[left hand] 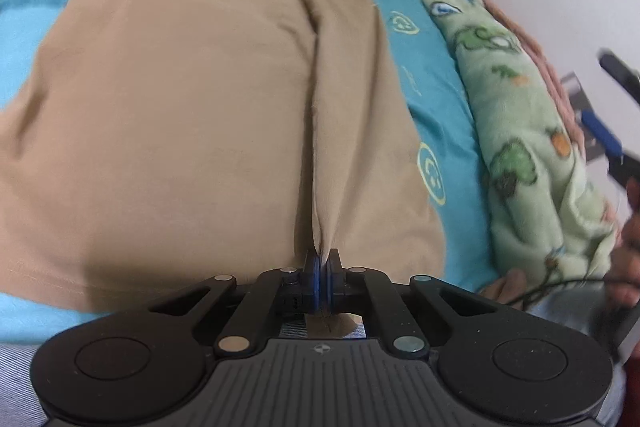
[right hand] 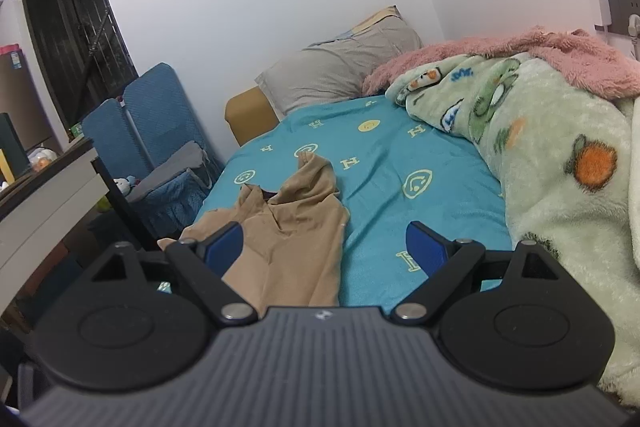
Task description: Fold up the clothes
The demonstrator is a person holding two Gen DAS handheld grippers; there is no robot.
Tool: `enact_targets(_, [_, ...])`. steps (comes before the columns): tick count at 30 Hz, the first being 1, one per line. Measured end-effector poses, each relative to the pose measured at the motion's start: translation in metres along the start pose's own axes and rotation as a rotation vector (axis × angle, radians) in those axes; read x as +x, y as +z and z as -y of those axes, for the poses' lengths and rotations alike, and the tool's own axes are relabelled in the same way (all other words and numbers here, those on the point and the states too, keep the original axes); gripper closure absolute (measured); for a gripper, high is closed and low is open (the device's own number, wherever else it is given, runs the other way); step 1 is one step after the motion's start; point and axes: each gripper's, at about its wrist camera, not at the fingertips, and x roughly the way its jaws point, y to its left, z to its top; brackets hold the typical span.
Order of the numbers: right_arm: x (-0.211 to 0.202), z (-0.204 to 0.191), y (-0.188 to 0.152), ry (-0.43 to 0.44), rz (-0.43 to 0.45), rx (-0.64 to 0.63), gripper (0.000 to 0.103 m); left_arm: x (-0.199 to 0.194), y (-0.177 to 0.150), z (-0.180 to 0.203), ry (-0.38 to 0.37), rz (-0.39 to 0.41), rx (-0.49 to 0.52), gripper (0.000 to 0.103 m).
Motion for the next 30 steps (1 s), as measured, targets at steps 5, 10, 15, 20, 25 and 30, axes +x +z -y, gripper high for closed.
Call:
enact_targets(5, [-0.005,-0.002,0.000,0.006,0.013,-0.007,0.013,-0.021,0.003,0.009,0.006,0.045,0.060,0.062])
enact_targets(10, [-0.009,-0.001,0.002,0.018,0.032,0.002,0.013,-0.036,0.028,0.012,0.029,0.150,0.044,0.022])
enact_targets(15, [-0.007,0.005,0.002,0.017,0.029,0.033,0.013,-0.016,0.083,0.009,-0.038,0.235,-0.040,0.019])
enact_targets(20, [-0.005,0.015,0.001,0.019,0.017,0.078,0.013,0.029,0.149,0.009,-0.032,0.246,-0.108,0.019])
enact_targets(25, [0.003,0.023,0.000,0.012,0.009,0.117,0.013,0.075,0.199,0.009,0.015,0.301,-0.150,0.023])
enact_targets(30, [0.020,0.023,-0.001,0.013,-0.028,0.120,0.013,0.120,0.234,0.000,0.130,0.332,-0.133,0.031])
